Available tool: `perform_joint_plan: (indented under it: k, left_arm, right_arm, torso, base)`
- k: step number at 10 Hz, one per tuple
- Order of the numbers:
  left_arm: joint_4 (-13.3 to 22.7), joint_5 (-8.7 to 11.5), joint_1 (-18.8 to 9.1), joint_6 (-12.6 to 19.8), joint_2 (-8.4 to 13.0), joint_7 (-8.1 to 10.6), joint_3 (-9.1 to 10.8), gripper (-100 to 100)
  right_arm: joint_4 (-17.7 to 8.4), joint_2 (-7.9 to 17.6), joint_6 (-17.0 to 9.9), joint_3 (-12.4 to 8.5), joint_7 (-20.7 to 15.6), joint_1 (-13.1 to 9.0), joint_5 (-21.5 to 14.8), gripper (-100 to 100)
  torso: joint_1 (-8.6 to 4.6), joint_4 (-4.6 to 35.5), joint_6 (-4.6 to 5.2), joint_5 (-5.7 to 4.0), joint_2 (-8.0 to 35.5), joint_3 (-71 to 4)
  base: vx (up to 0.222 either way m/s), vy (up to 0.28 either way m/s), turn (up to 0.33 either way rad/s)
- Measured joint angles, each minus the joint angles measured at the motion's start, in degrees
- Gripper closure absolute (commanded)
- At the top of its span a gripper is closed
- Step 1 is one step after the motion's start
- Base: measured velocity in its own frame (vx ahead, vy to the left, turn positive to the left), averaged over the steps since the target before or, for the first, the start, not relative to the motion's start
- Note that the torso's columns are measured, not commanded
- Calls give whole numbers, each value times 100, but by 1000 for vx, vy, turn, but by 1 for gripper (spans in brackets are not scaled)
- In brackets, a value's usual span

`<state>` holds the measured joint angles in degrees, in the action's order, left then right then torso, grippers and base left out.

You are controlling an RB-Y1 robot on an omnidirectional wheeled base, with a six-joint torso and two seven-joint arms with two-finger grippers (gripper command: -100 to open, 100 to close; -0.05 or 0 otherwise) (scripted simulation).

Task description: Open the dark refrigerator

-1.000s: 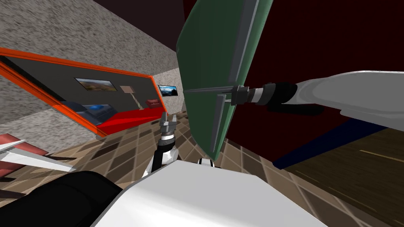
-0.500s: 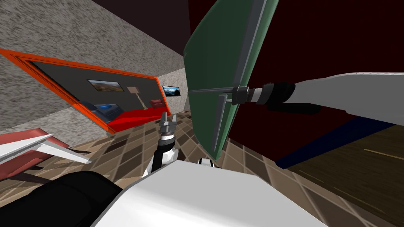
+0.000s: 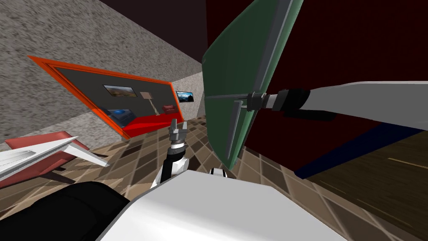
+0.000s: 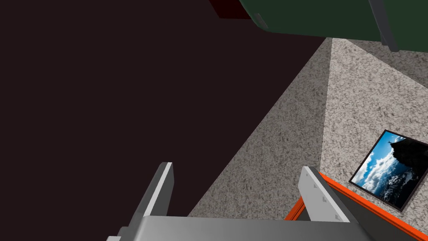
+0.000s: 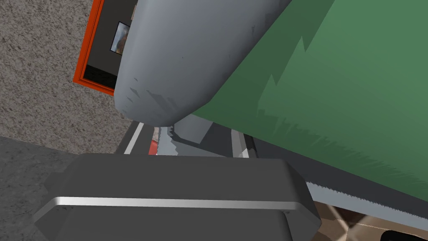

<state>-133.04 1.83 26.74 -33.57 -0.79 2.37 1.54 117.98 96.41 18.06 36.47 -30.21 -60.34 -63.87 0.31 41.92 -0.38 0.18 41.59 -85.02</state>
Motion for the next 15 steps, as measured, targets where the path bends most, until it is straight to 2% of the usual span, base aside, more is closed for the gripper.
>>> perform_joint_plan:
  k: [1, 2, 3, 5, 7, 11, 12, 13, 15]
  left_arm:
    - [0, 0, -1, 0, 0, 0, -1, 0]
    - [0, 0, -1, 0, 0, 0, -1, 0]
    - [0, 0, 0, 0, 0, 0, 0, 0]
    - [0, 0, -1, 0, 0, 0, 0, 0]
    - [0, 0, -1, 0, 0, 0, -1, 0]
    - [0, 0, 0, 0, 0, 0, 0, 0]
    - [0, 0, 1, 0, 0, 0, 0, 0]
    - [0, 0, 1, 0, 1, 0, 1, 0]
    - [1, 0, 0, 1, 3, 0, 2, 0]
  right_arm:
    - [36, 146, -106, 220, 209, -203, -215, 100]
    - [28, 224, -202, 400, 339, -309, -307, 100]
    - [18, 261, -281, 515, 356, -319, -300, 100]
    - [-63, 417, -391, 838, 555, -591, -492, 100]
    - [-146, 533, -534, 1081, 555, -701, -473, 100]
    - [-184, 779, -807, 1879, 1359, -1334, -1223, 100]
    - [-182, 826, -857, 2001, 1435, -1381, -1238, 100]
    - [-190, 838, -858, 2024, 1442, -1374, -1238, 100]
    - [-568, 543, -490, 1761, 1662, -1341, -882, 100]
  torso:
    - [35, 13, -10, 15, 14, 0]
    - [36, 8, -8, 13, 12, 2]
    - [-6, -4, -3, -5, 1, 0]
    - [23, 19, 1, 6, 30, 13]
    - [-1, 24, 0, -5, 45, 21]
    - [2, 43, 19, -4, 77, 49]
    - [-36, 39, 27, -22, 74, 52]
    - [-63, 42, 23, -29, 72, 47]
    - [0, 47, -43, 16, 51, 19]
  base:
    - [-107, 150, 60]
    - [-65, 63, 11]
    - [-125, 132, 133]
    - [-111, 109, 27]
    - [-138, 142, 96]
    - [-81, 115, 42]
    - [-10, 34, -22]
    - [-64, -43, 274]
    - [-62, -96, 235]
